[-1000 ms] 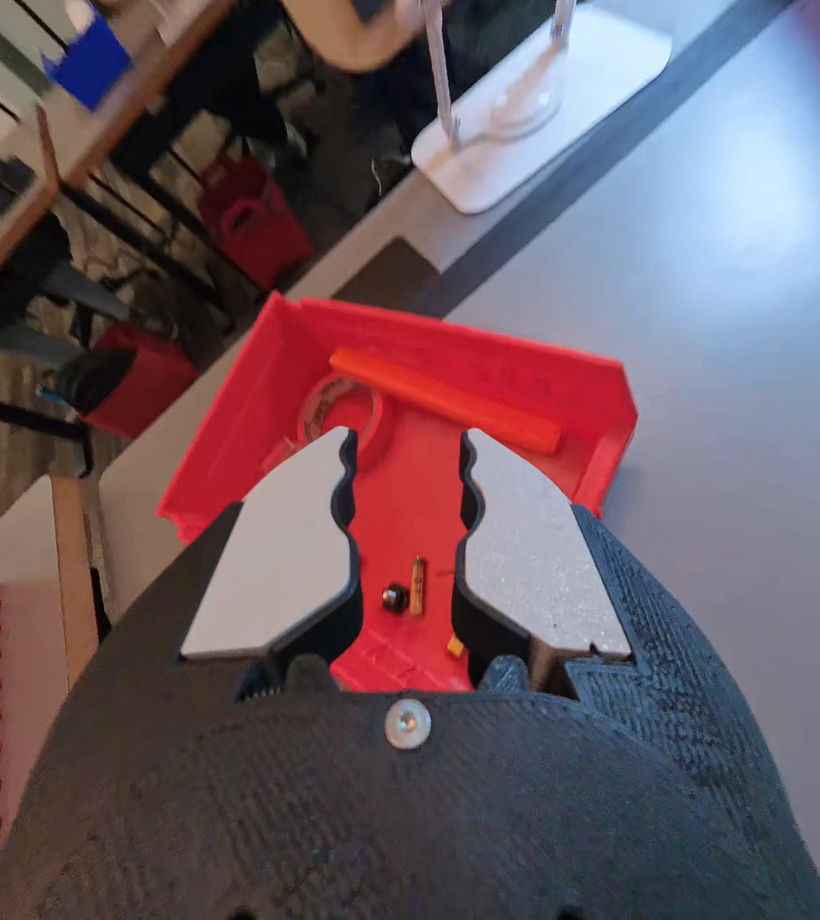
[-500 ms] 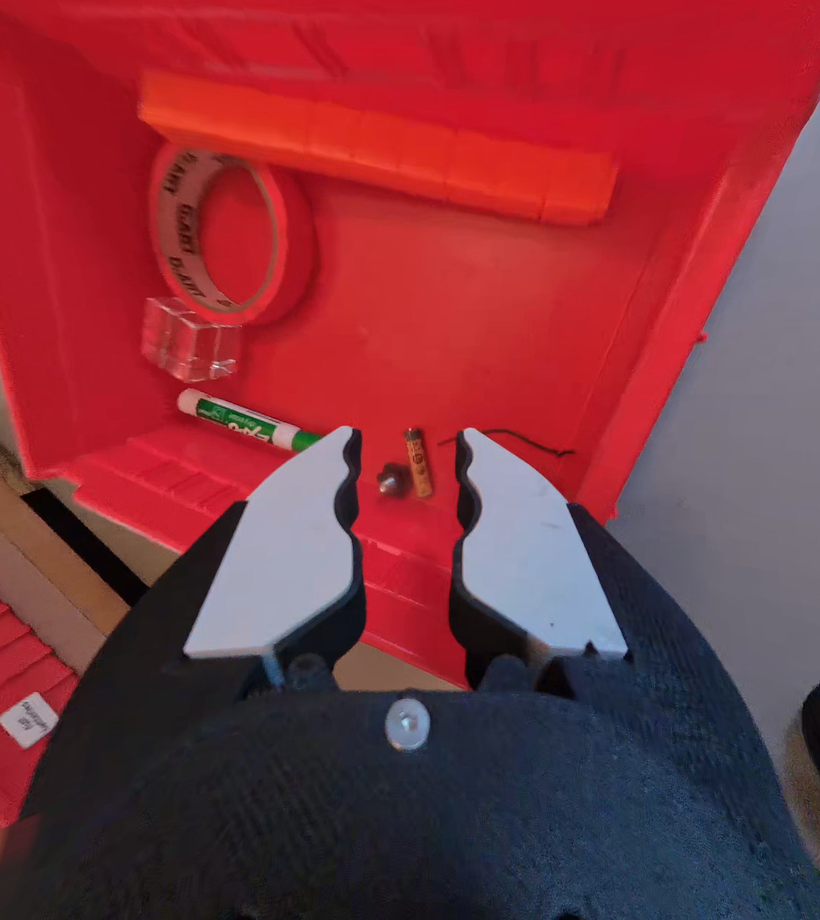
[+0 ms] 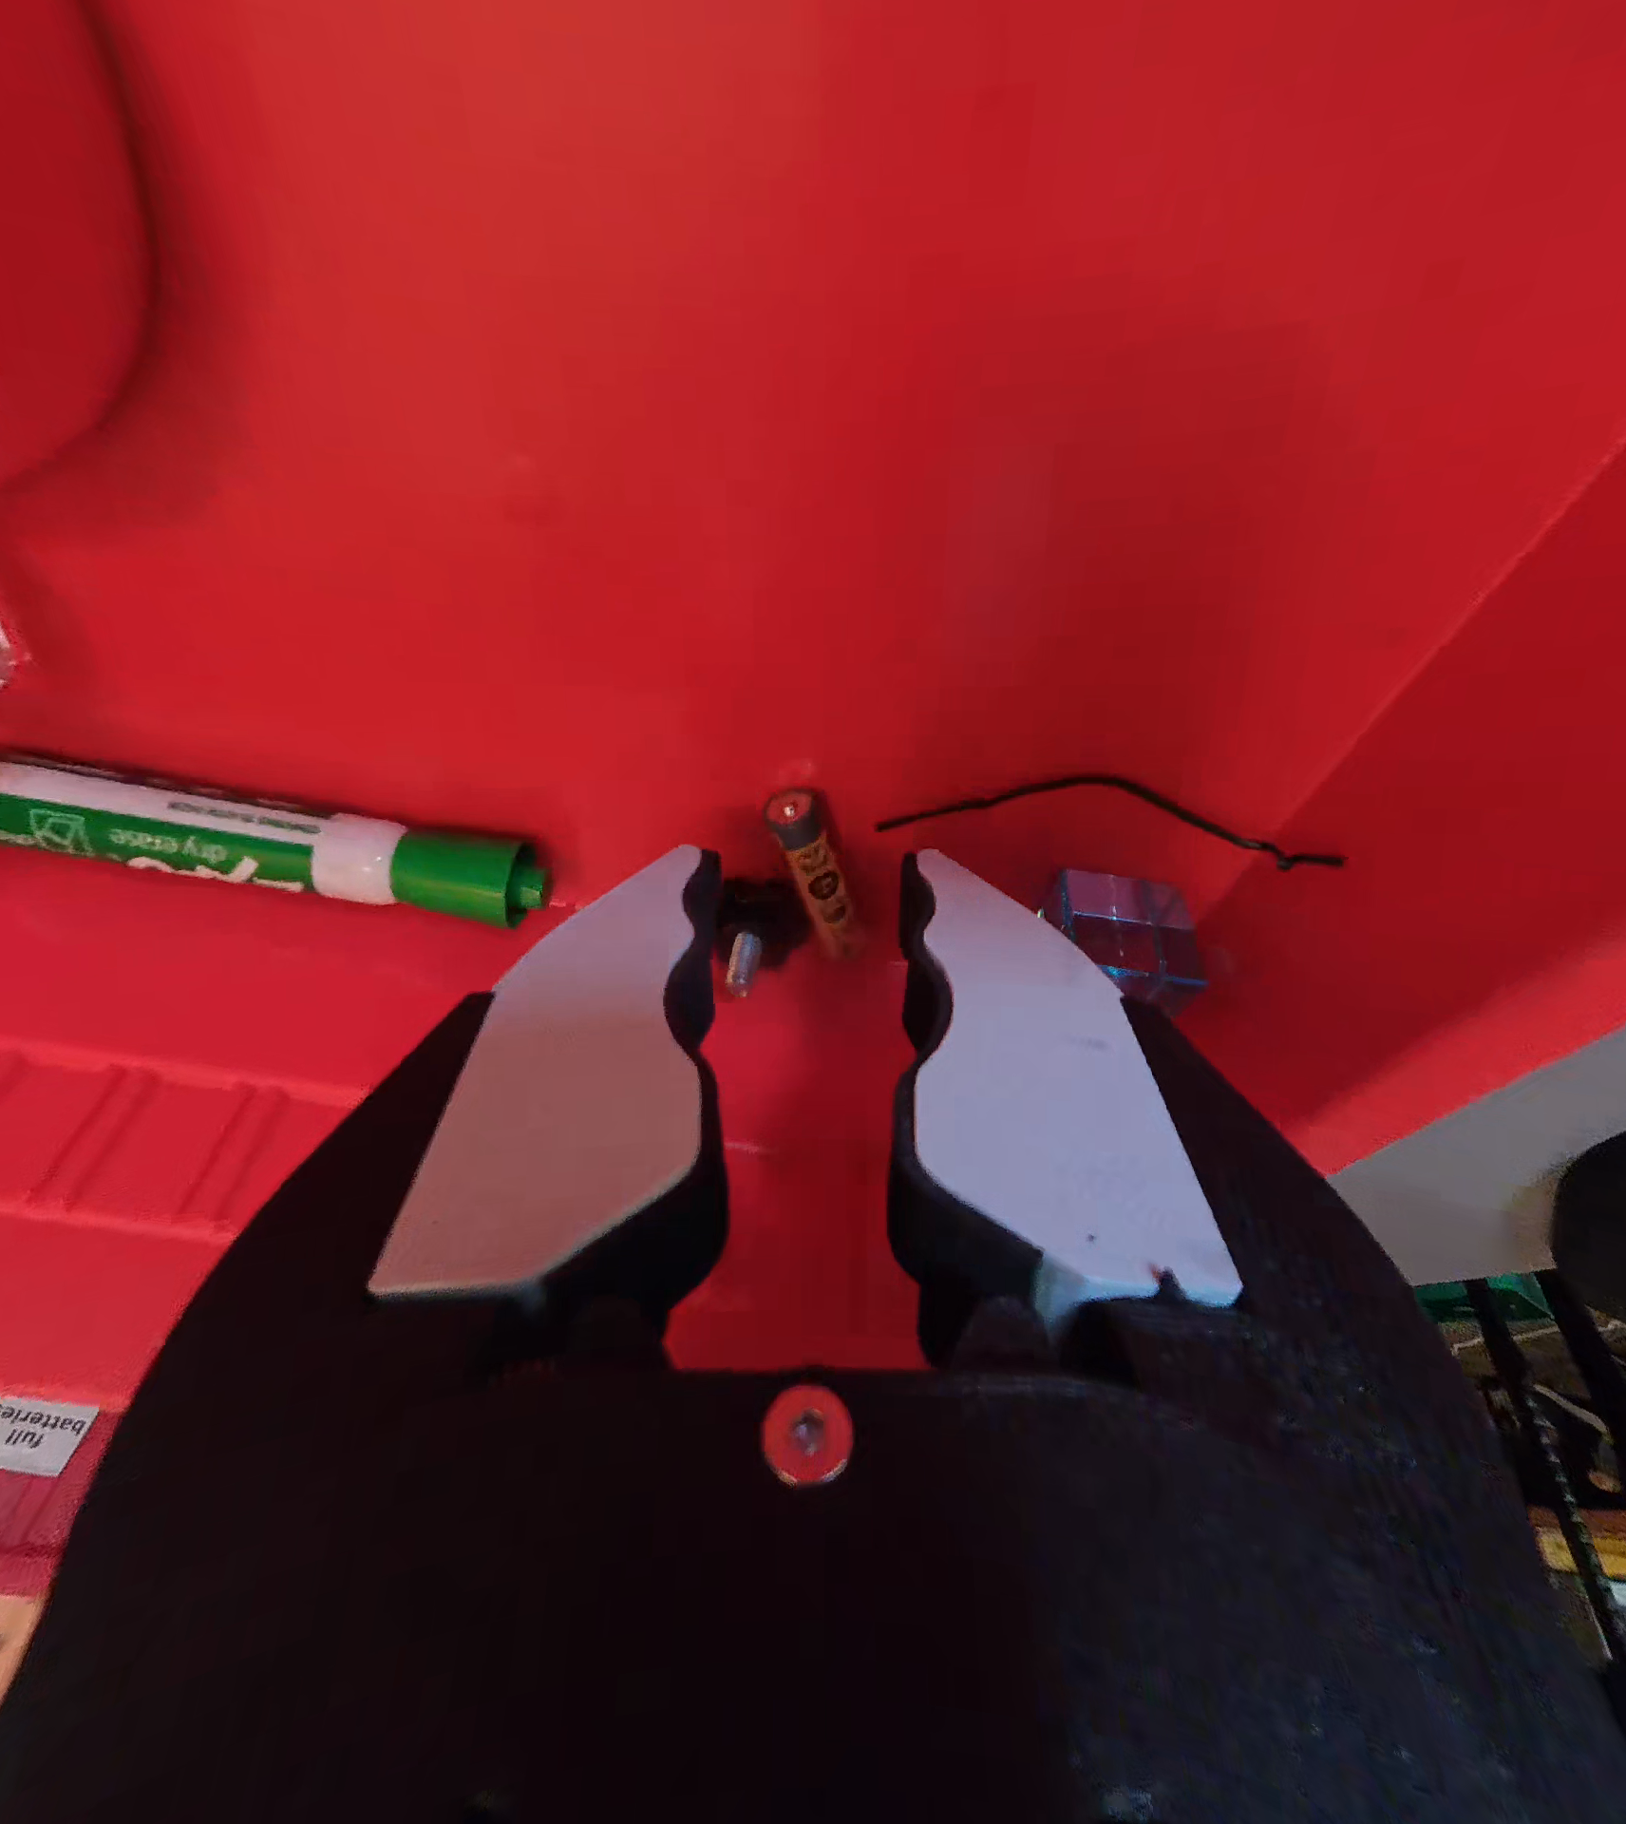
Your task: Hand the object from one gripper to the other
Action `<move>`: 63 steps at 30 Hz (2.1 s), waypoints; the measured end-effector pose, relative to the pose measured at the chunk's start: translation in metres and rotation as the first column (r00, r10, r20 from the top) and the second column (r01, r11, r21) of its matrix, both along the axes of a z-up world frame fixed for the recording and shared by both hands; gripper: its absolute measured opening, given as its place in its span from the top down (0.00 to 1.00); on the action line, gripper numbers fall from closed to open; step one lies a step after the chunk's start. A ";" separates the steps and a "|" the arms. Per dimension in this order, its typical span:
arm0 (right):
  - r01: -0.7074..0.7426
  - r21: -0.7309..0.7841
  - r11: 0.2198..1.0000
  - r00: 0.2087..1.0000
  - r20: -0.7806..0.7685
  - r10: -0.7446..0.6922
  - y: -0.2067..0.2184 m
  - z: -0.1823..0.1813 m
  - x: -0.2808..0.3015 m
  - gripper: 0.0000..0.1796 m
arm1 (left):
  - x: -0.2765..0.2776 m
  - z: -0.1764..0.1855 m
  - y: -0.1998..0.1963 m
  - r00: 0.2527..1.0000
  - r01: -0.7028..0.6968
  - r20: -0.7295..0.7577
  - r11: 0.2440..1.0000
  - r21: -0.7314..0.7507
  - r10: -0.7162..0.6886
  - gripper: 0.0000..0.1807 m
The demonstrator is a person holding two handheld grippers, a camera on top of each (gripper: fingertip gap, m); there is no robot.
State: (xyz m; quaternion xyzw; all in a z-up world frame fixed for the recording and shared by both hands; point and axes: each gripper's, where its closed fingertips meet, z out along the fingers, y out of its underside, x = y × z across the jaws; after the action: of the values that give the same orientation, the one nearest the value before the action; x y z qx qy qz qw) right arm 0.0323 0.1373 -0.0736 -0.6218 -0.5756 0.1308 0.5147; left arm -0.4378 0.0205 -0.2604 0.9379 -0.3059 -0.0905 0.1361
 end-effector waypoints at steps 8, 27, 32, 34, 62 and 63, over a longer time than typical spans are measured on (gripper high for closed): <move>-0.018 0.061 0.998 0.998 -0.059 0.022 -0.010 0.020 -0.005 0.82 | 0.019 0.028 0.032 0.994 0.075 0.054 0.963 0.259 -0.092 0.93; -0.399 0.008 0.917 0.752 -0.569 0.332 -0.122 0.066 -0.120 0.82 | 0.336 0.281 -0.005 -0.146 -0.655 0.595 0.528 0.541 -0.790 0.94; -0.394 0.056 0.917 0.711 -0.614 0.343 -0.128 0.069 -0.123 0.90 | 0.348 0.274 -0.009 -0.223 -0.690 0.571 0.542 0.480 -0.790 0.94; -0.398 0.057 0.916 0.704 -0.621 0.345 -0.129 0.072 -0.120 1.00 | 0.348 0.268 -0.006 -0.200 -0.693 0.581 0.533 0.486 -0.789 0.94; -0.332 0.698 0.635 0.941 0.290 0.173 -0.099 0.009 -0.109 0.94 | 0.336 0.199 0.005 0.534 0.003 0.055 0.067 0.998 -0.844 0.83; -0.345 0.699 0.627 0.936 0.309 0.170 -0.100 0.006 -0.111 0.94 | 0.336 0.192 0.007 0.551 0.064 0.011 0.056 0.996 -0.834 0.83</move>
State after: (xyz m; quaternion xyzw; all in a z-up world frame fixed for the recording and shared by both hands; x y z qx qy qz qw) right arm -0.0785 0.0372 -0.0678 -0.2783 -0.7134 -0.1100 0.6336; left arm -0.1015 0.0277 -0.0683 0.6145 -0.5133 0.0165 -0.5989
